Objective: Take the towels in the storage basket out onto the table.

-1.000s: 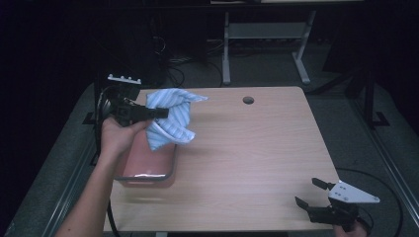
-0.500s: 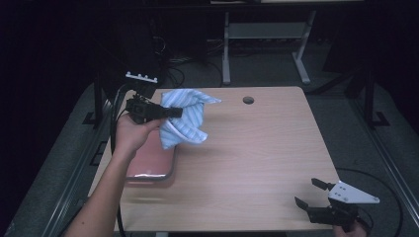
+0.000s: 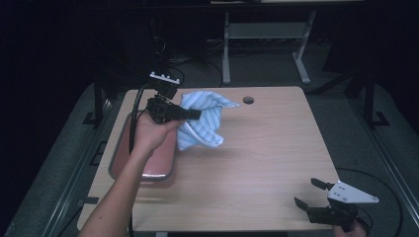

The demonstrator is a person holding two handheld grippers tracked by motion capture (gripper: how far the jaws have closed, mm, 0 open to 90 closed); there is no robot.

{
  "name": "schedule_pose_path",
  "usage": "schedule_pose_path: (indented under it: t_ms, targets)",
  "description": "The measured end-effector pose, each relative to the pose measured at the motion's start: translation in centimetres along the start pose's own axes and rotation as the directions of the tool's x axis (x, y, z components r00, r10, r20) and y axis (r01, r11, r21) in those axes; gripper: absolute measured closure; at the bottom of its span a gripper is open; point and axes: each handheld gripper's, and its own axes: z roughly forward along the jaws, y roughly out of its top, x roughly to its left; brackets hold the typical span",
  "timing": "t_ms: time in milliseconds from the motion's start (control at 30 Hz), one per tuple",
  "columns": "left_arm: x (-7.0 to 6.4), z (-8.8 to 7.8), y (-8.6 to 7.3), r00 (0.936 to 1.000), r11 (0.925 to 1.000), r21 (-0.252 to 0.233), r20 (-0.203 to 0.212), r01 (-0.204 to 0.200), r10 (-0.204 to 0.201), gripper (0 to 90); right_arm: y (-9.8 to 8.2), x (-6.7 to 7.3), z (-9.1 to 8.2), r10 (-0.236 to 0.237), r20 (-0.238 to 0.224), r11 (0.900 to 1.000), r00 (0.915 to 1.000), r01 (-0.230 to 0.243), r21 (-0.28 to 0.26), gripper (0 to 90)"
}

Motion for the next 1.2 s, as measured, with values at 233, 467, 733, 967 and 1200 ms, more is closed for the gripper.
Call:
schedule_pose_path:
  t_ms: [233,467,733,967,1200]
  targets:
    - [-0.8,2.2,0.6,0.9996,0.9996,0.02,0.022,-0.018,0.017,70.2,0.1,0.0,0.1,0.002,0.0,1.0,1.0,-0.002,-0.001,13.7]
    - [-1.1,4.4,0.5,0.9991,0.9993,0.034,0.04,-0.015,0.014,70.2,0.1,0.0,0.0,0.002,-0.002,1.0,1.0,-0.002,-0.01,13.7]
    - [-1.4,6.5,0.4,0.9987,0.9989,0.047,0.052,-0.006,0.003,70.2,0.2,0.0,0.0,0.004,-0.007,1.0,1.0,-0.004,-0.016,13.7]
    - [-1.7,8.0,0.3,0.9978,0.998,0.064,0.066,-0.007,0.003,70.1,0.3,0.1,0.1,-0.002,-0.009,1.0,1.0,0.002,-0.016,13.7]
    - [-1.7,9.8,-0.2,0.9971,0.9964,0.084,0.075,0.009,-0.015,70.1,0.3,0.0,0.0,0.003,-0.008,1.0,1.0,-0.003,-0.022,13.7]
